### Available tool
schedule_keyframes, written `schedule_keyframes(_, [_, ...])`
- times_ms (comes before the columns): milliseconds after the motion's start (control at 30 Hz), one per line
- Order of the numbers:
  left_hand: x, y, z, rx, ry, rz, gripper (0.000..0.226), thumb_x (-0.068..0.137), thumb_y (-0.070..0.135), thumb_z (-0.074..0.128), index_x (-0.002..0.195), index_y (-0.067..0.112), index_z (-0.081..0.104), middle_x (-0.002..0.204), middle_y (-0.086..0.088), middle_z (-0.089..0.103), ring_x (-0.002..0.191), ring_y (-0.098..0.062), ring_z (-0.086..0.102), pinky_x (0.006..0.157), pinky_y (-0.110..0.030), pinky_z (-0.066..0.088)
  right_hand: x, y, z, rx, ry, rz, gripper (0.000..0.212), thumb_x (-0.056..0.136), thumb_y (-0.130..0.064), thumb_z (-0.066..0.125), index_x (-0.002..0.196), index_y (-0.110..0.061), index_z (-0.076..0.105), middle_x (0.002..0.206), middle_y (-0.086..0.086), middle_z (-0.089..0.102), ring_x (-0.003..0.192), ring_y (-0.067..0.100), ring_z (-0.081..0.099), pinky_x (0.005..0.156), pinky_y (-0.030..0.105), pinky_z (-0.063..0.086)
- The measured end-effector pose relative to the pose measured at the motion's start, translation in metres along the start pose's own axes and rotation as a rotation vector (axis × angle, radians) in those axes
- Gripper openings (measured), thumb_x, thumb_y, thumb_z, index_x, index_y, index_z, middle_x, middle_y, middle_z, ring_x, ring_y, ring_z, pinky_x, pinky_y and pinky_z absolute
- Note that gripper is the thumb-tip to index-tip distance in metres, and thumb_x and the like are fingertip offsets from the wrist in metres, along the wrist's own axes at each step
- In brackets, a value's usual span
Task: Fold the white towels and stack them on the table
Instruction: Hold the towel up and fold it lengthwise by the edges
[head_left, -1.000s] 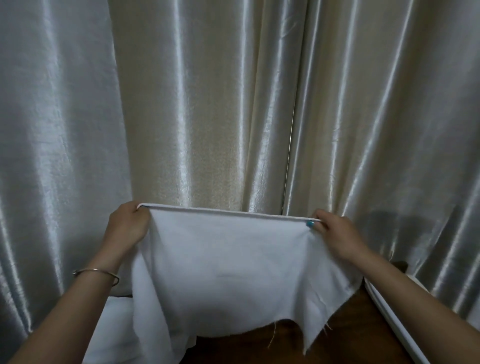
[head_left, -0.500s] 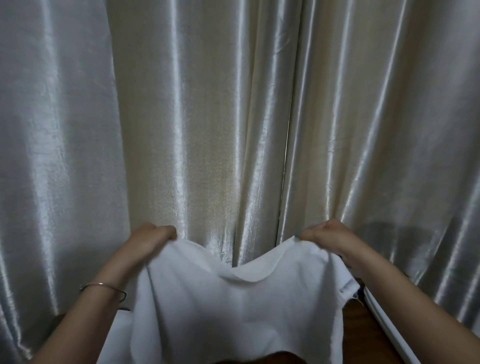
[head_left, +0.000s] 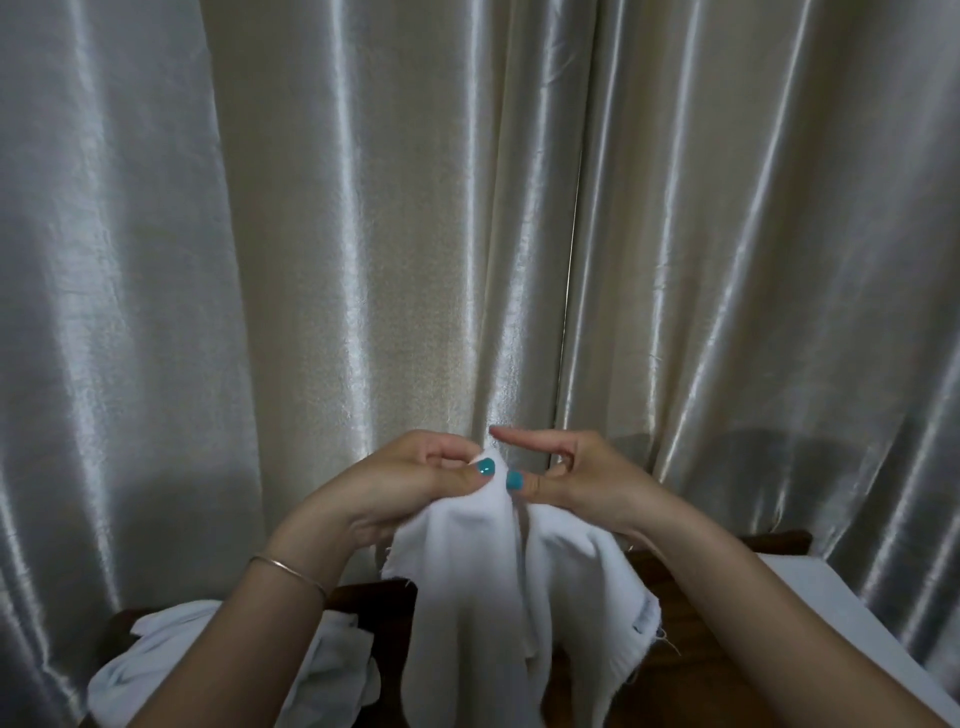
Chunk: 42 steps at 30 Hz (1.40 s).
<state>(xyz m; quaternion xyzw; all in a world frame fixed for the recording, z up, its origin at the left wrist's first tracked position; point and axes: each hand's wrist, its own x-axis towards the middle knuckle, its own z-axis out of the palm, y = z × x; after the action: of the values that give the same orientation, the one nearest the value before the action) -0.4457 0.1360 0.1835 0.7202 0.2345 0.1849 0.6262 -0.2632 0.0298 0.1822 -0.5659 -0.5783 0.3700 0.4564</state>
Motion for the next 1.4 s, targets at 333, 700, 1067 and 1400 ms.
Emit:
schedule_keyframes(333, [-0.011,-0.015,-0.005,0.095,-0.084,-0.008,0.03,0.077,0.026,0.074,0.099,0.005,0.074,0.098,-0.017,0.074,0.083,-0.02,0.071,0.073,-0.026,0.055,0.002,0.014,-0.015,0.066,0.021,0.085,0.01,0.069,-0.017,0.077,0.069,-0.009,0.071,0.059,0.006,0.067,0.052,0.012,0.06,0.051,0.02,0.05])
schedule_keyframes(700, [-0.031,-0.029,-0.041,0.107,0.2,0.004,0.038,0.064,0.041,0.082,0.085,0.01,0.078,0.085,-0.012,0.076,0.073,-0.015,0.07,0.065,-0.02,0.053,0.0,0.024,-0.051,0.226,0.344,0.25,0.019,0.076,-0.01,0.074,0.086,0.006,0.07,0.077,0.018,0.07,0.061,0.022,0.065,0.06,0.031,0.058])
schedule_keyframes(1067, [-0.003,-0.008,0.016,-0.617,0.506,0.129,0.019,0.081,0.023,0.074,0.088,0.004,0.075,0.079,-0.015,0.075,0.067,-0.021,0.073,0.054,-0.027,0.056,0.006,0.01,-0.024,0.781,0.314,0.204,0.006,0.079,-0.006,0.067,0.079,0.0,0.065,0.064,0.012,0.068,0.053,0.016,0.067,0.05,0.025,0.057])
schedule_keyframes(1400, [-0.003,0.007,0.045,-0.426,0.413,0.188,0.033,0.096,0.028,0.055,0.097,-0.001,0.069,0.092,-0.022,0.073,0.081,-0.028,0.071,0.075,-0.036,0.059,-0.006,-0.011,0.013,0.188,0.307,-0.248,0.029,0.066,0.005,0.08,0.086,-0.014,0.069,0.077,-0.002,0.075,0.075,0.007,0.07,0.065,0.017,0.053])
